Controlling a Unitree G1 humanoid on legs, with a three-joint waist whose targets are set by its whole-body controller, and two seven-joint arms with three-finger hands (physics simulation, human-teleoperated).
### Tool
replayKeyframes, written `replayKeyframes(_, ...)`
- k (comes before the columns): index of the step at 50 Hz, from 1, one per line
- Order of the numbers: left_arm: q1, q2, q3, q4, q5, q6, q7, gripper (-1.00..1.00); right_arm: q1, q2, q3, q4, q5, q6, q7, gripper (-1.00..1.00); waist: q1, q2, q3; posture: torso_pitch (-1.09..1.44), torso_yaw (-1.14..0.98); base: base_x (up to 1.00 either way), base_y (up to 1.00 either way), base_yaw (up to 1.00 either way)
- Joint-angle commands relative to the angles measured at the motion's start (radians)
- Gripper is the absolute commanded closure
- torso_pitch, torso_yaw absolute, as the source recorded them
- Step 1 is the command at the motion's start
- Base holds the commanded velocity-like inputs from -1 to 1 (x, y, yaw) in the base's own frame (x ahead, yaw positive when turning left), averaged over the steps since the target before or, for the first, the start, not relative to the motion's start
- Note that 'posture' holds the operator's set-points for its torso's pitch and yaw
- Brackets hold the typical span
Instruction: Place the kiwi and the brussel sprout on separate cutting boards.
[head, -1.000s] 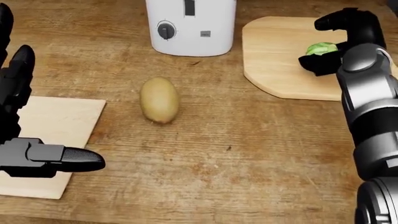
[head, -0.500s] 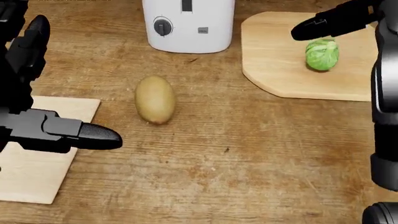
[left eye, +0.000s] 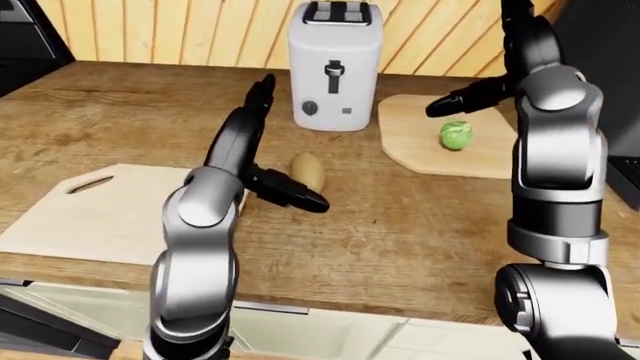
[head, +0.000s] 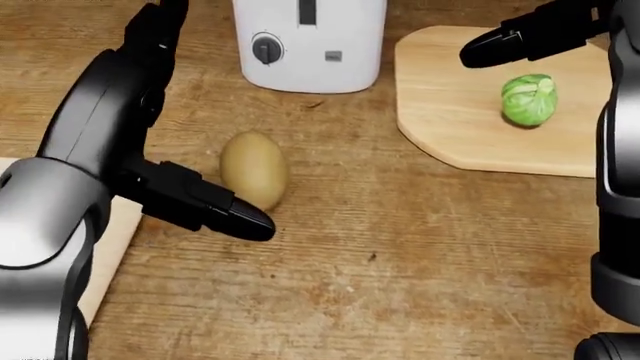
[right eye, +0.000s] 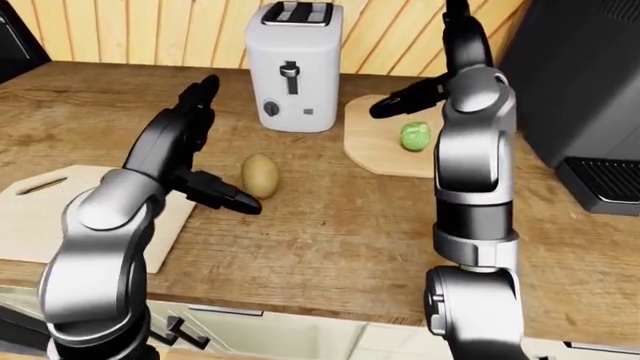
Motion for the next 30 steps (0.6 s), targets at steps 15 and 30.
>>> replayKeyframes(15, -0.024, -0.129, 0.008, 0.058, 0.275, -0.144, -0.222, -1.00, -0.024, 0.001, -0.001, -0.010, -0.009, -0.050, -0.022, -1.00, 0.005, -0.016, -0.028, 0.00, 0.00, 0.00, 0.00, 0.00)
replayKeyframes(30, -0.020, -0.200, 0.018, 0.153, 0.349, -0.226, -0.274, -1.00, -0.023, 0.002, -0.001, -0.008, -0.011, -0.049, -0.022, -1.00, 0.006, -0.023, -0.029, 0.00, 0.00, 0.00, 0.00, 0.00)
